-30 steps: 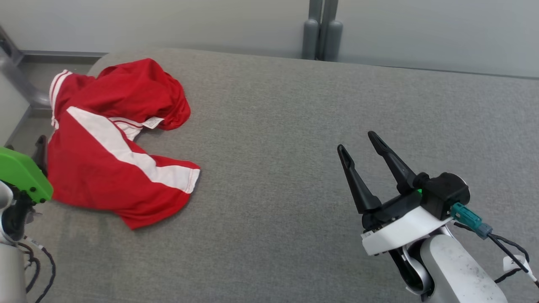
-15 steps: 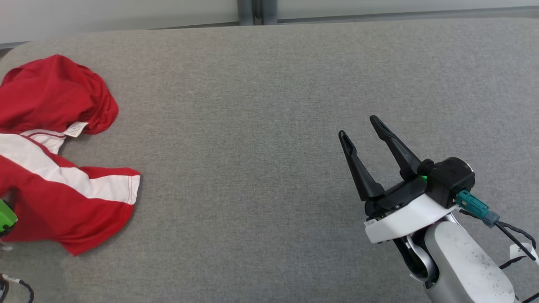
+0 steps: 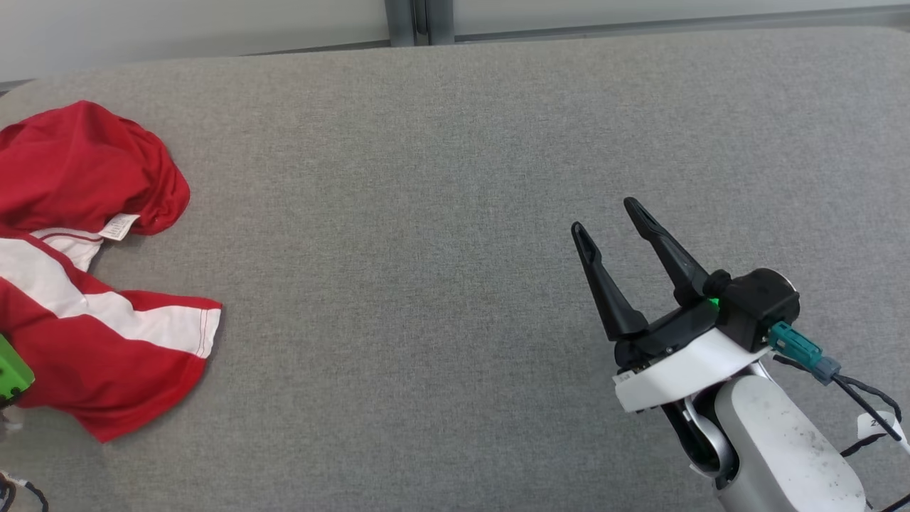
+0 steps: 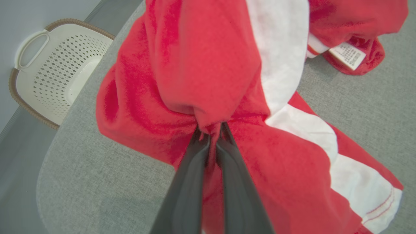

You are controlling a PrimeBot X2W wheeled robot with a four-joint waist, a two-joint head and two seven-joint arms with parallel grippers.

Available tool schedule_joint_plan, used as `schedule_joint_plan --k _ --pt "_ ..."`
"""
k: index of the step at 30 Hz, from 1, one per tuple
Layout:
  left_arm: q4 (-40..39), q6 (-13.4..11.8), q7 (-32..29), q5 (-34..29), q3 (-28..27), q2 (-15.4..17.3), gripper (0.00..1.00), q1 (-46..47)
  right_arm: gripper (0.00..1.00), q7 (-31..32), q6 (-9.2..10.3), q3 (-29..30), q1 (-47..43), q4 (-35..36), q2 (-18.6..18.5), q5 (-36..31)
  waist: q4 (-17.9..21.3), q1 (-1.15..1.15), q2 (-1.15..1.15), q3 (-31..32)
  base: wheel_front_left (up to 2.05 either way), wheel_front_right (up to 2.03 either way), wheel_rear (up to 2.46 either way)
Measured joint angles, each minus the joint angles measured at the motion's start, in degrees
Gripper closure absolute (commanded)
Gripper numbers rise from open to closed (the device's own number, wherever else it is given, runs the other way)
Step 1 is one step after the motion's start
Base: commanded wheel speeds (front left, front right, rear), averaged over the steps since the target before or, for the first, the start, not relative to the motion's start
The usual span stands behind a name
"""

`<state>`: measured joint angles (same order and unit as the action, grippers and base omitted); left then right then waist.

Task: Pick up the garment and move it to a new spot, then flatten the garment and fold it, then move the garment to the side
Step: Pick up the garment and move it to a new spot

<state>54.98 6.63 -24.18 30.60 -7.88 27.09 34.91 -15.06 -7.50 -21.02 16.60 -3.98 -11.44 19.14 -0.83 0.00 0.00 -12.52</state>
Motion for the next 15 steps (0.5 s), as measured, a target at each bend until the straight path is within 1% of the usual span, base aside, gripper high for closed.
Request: schedule_joint_plan --k 4,7,10,12,15 --pt "-2.4 0.5 2.1 -1.6 2.6 1.0 1.00 0.5 0.00 0.0 0.00 0.3 -1.2 -0.5 1.1 0.1 -0.3 0.00 0.00 2.0 0.00 0.00 0.00" --pt "-6.3 0.7 2.7 -2.5 5.4 2.1 1.00 0.7 0.00 0.0 0.00 1.2 -2.4 -0.8 1.9 0.3 -0.5 0.00 0.00 4.0 0.00 0.00 0.00" --pt "-12.5 0.7 2.4 -1.9 9.0 2.5 1.00 0.7 0.00 0.0 0.00 2.0 -3.5 -0.9 2.8 0.4 -0.6 0.00 0.00 6.2 0.00 0.00 0.00" --pt "-18.1 0.7 1.5 -1.1 11.7 2.8 1.00 0.5 0.00 0.0 0.00 2.6 -4.6 -0.9 3.2 0.4 -0.5 0.00 0.00 7.8 0.00 0.00 0.00" --pt "-26.3 0.8 0.4 -0.4 14.5 4.0 1.00 -0.2 0.00 0.0 0.00 3.4 -5.8 -0.8 3.5 0.3 -0.4 0.00 0.00 9.9 0.00 0.00 0.00"
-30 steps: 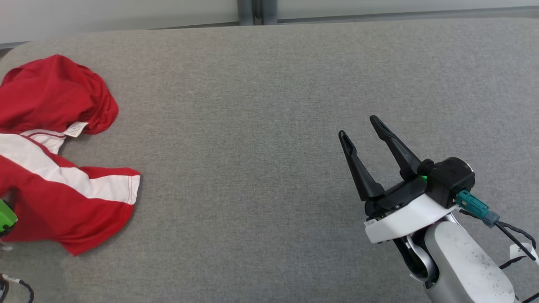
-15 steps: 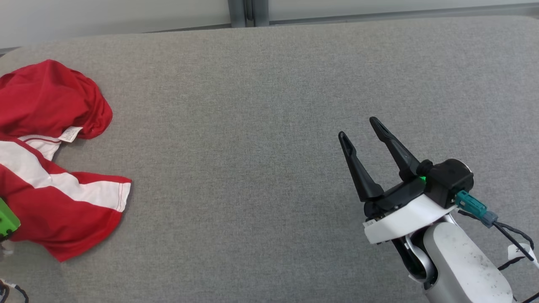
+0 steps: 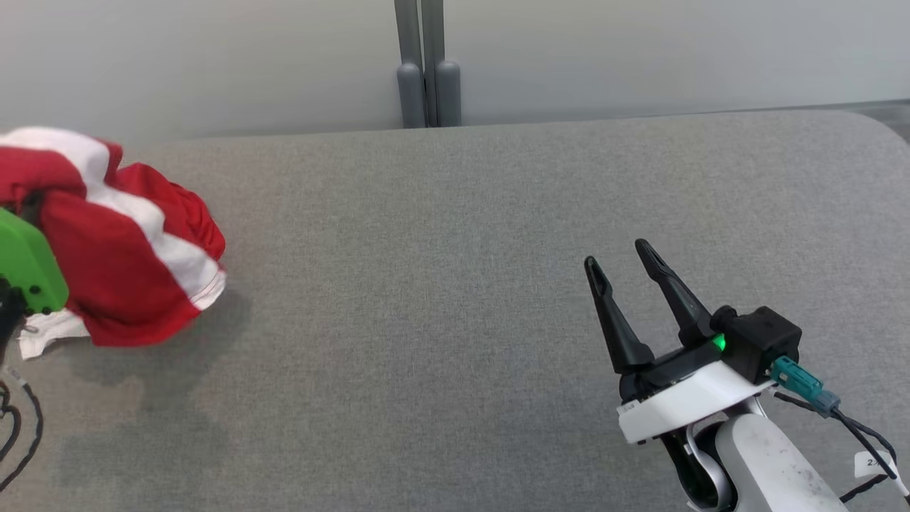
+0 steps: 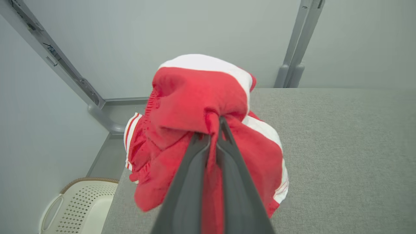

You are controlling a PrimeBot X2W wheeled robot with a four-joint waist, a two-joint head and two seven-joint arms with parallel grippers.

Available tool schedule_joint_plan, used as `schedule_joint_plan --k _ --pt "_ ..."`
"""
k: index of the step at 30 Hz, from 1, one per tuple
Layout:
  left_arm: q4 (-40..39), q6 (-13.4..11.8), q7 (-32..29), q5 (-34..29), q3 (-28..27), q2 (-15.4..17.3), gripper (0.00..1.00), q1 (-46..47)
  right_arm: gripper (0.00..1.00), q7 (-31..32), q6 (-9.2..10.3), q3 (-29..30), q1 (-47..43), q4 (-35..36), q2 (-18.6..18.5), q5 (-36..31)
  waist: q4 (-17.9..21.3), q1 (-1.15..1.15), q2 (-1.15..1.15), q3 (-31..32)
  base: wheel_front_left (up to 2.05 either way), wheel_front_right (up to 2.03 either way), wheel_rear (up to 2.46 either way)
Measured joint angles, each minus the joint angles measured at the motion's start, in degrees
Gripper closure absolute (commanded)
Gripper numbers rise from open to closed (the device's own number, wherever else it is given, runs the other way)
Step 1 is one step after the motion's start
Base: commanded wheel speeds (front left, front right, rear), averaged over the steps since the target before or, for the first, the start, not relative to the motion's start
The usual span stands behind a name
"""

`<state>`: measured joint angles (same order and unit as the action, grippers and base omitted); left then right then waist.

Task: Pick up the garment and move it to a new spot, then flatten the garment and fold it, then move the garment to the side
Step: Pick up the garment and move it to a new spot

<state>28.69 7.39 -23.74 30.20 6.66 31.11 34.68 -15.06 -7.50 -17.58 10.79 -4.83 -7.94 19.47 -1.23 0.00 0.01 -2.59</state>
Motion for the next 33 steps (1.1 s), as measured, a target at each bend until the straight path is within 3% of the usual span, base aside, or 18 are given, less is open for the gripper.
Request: schedule_joint_plan --k 6,11,16,22,26,31,32,33 --pt "-16.0 0.0 -3.5 2.7 3.0 -0.8 1.00 -1.6 0.00 0.0 0.00 1.4 -0.8 0.6 0.1 -0.3 1.6 0.00 0.00 2.5 0.00 0.00 0.00" --pt "-27.1 -0.8 -6.3 5.0 6.1 -5.1 1.00 -4.2 0.00 0.0 0.00 2.8 -0.9 1.2 0.0 -0.5 4.3 0.00 0.00 2.8 0.00 0.00 0.00" --pt "-32.1 -2.4 -5.5 5.0 9.9 -10.1 1.00 -7.3 0.00 0.0 0.00 4.3 -1.1 1.6 -0.5 -0.5 7.2 0.00 0.00 2.5 0.00 0.00 0.00" --pt "-26.9 -4.7 4.5 0.0 13.7 -16.4 1.00 -10.3 0.00 0.0 0.00 3.9 -1.1 1.8 -1.3 -0.6 10.5 0.00 0.00 1.2 0.00 0.00 0.00" --pt "-18.1 -4.9 11.3 -1.7 16.1 -21.3 1.00 -10.6 0.00 0.0 0.00 3.6 -0.8 1.6 -2.0 -0.3 12.1 0.00 0.00 -0.2 0.00 0.00 0.00" --pt "-4.5 -4.8 17.6 -4.2 18.4 -24.1 1.00 -8.9 0.00 0.0 0.00 2.9 0.1 1.5 -2.6 0.0 13.4 0.00 0.00 -1.8 0.00 0.00 0.00" --pt "-1.7 -4.4 18.9 -4.0 18.5 -24.8 0.94 -8.5 0.00 0.0 0.00 2.7 0.1 1.3 -2.6 0.1 13.6 0.00 0.00 -2.1 0.00 0.00 0.00" --pt "0.4 -4.2 19.4 -3.8 18.7 -25.4 0.53 -8.0 0.00 0.0 0.01 2.5 0.1 1.1 -2.6 0.1 13.6 0.00 0.00 -2.2 0.00 0.00 0.00"
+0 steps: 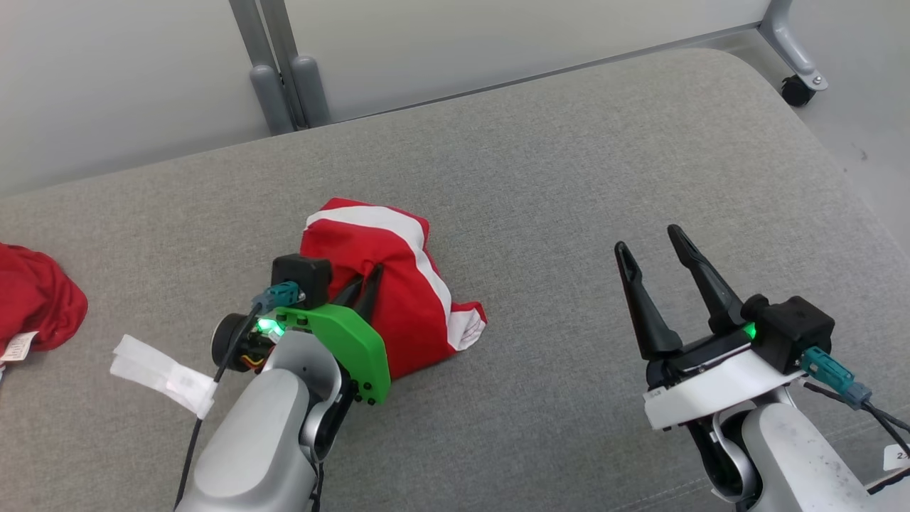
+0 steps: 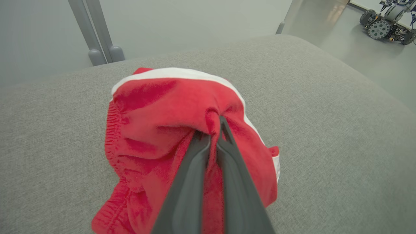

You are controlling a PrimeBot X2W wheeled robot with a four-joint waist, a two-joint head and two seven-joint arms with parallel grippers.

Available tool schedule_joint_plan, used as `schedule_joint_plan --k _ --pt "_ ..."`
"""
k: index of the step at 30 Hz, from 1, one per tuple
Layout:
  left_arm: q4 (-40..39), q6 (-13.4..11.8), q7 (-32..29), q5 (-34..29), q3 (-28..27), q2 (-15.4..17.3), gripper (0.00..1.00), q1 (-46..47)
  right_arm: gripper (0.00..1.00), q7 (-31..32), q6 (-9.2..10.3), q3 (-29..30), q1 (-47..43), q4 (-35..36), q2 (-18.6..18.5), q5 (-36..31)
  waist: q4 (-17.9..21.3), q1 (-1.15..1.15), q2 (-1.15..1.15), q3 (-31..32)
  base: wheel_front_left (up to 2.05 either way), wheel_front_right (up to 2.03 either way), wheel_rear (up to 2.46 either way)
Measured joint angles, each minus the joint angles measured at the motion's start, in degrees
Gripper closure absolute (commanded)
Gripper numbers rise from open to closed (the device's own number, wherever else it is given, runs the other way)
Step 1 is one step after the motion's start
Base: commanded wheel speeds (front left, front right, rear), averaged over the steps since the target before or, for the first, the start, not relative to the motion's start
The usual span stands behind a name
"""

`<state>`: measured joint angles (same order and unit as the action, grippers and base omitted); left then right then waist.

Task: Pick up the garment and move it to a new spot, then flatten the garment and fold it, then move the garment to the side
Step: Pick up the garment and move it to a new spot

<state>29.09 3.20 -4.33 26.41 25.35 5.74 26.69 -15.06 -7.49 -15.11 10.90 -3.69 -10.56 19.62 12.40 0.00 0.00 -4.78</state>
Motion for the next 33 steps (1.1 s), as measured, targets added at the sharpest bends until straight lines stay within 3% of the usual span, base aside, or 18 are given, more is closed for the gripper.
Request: schedule_joint_plan --k 1,7,13,25,29,33 --pt "2.9 0.5 1.1 -0.2 0.7 -0.3 0.00 0.7 0.00 0.0 -0.01 -0.4 0.0 -0.2 0.0 0.1 0.0 0.00 0.00 0.0 0.00 0.00 0.00" --pt "9.3 2.0 6.6 0.8 1.6 -1.3 0.00 2.8 0.00 0.0 -0.01 0.0 -0.2 -0.7 0.4 1.5 -1.2 0.00 0.00 1.1 0.00 0.00 0.00" --pt "6.3 2.3 10.6 0.7 1.3 0.1 0.00 3.1 0.00 0.0 -0.01 1.3 -1.6 -0.6 0.7 2.6 -3.4 0.00 0.00 3.0 0.00 0.00 0.00" --pt "-14.1 -6.1 15.1 1.0 -4.8 7.9 0.00 -10.9 0.00 0.0 -0.01 4.1 -4.9 1.3 1.3 3.9 -8.9 0.00 0.00 5.3 0.00 0.00 0.00" --pt "-19.3 -9.2 16.8 1.8 -7.8 9.2 0.00 -17.3 0.00 0.0 -0.01 5.4 -6.3 1.1 1.4 3.5 -9.7 0.00 0.00 5.8 0.00 0.00 0.00" --pt "-21.6 -10.6 17.9 2.7 -9.6 9.4 0.00 -22.7 0.00 0.0 0.00 7.3 -7.4 0.7 2.1 1.9 -9.9 0.00 0.00 5.9 0.00 0.00 0.00"
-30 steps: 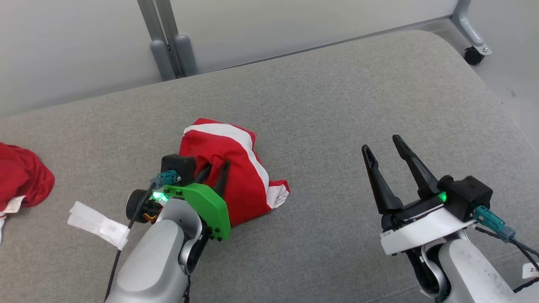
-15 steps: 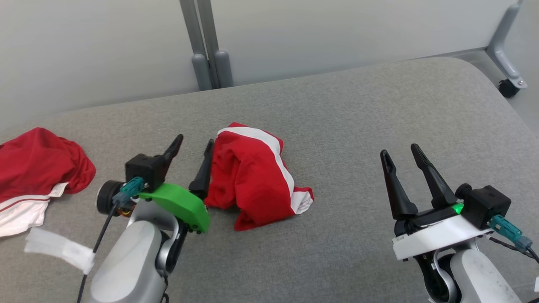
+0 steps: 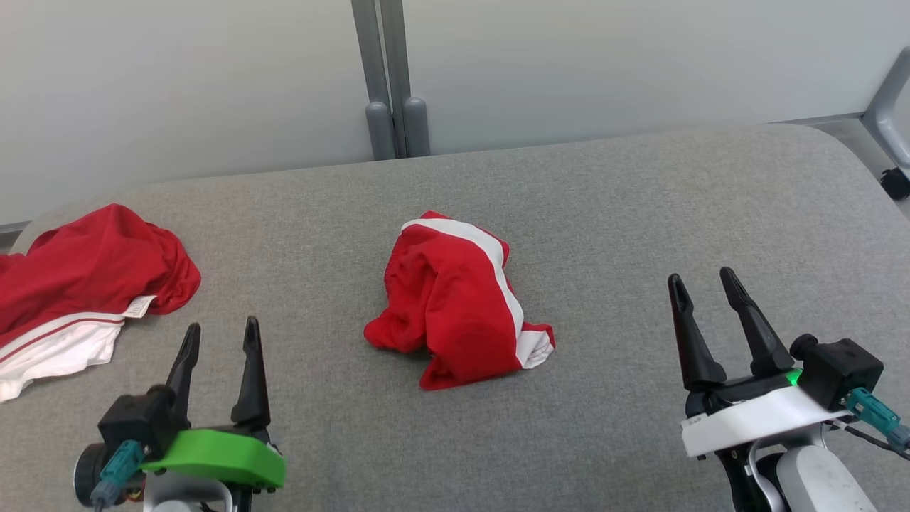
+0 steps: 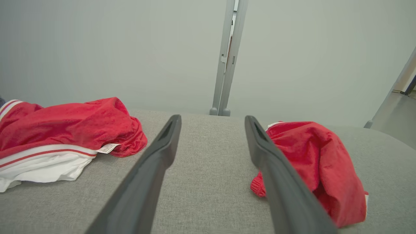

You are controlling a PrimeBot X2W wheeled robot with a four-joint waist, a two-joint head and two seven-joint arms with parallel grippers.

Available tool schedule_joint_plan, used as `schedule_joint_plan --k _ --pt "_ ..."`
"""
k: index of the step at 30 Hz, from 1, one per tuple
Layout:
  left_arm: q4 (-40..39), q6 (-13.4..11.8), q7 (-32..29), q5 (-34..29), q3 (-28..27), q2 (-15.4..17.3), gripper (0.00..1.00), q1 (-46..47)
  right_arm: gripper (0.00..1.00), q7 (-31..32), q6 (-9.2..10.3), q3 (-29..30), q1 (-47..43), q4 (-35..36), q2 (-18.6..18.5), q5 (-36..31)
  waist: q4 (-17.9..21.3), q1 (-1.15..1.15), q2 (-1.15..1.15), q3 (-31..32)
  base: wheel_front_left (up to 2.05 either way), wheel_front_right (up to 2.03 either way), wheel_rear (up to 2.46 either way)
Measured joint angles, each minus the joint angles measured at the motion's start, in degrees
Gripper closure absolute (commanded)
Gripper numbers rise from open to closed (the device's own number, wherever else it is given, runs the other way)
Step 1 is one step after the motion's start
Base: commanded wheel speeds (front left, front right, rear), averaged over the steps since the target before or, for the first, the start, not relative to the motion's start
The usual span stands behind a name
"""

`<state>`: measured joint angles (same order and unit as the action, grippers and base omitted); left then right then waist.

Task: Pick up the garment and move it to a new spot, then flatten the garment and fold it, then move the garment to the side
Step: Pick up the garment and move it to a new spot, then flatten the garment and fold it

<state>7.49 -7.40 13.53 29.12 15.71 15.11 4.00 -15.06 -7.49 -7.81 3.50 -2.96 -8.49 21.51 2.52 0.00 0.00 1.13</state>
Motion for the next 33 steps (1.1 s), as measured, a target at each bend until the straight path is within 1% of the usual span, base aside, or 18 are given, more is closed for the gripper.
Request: schedule_joint_plan --k 4,8,18,21,25,30,33 --pt "-0.9 -0.6 0.5 0.0 -0.5 -0.2 0.00 -2.5 0.00 0.0 0.00 0.6 -0.3 -0.4 0.3 -0.4 0.0 0.00 0.00 -0.2 0.00 0.00 0.00" --pt "-1.6 -0.6 0.7 0.0 0.0 -0.8 0.00 -2.6 0.00 0.0 0.00 0.7 -0.5 -0.8 0.2 -0.5 -0.3 0.00 0.00 -0.2 0.00 0.00 0.00" --pt "-2.3 -0.5 0.6 -0.1 0.9 -0.7 0.00 -2.5 0.00 0.0 0.00 -0.4 -0.5 -2.5 -0.7 -0.2 -0.9 0.00 0.00 -0.5 0.00 0.00 0.00" --pt "-2.6 -0.5 0.4 -0.1 1.1 -0.6 0.00 -2.5 0.00 0.1 0.00 -1.0 -0.5 -4.0 -1.2 0.2 -1.5 0.00 0.00 -0.6 0.00 0.00 0.00" --pt "-3.0 -0.5 0.1 -0.1 1.1 -0.1 0.00 -2.5 0.00 5.0 -0.01 -3.6 0.4 -7.4 -2.4 0.5 -2.7 0.00 0.00 -1.1 0.00 0.00 0.00" --pt "-3.5 -0.6 -0.2 -0.1 1.6 -0.3 0.00 -2.1 0.00 15.5 -0.01 -8.3 4.3 -13.2 -4.2 1.7 -4.9 0.00 0.00 -2.3 0.00 0.00 0.00" --pt "-3.3 -0.6 -0.4 -0.1 2.1 -0.6 0.00 -1.7 0.00 19.8 -0.01 -9.2 7.5 -16.8 -4.6 2.4 -6.4 0.00 0.00 -3.2 0.00 0.00 0.00"
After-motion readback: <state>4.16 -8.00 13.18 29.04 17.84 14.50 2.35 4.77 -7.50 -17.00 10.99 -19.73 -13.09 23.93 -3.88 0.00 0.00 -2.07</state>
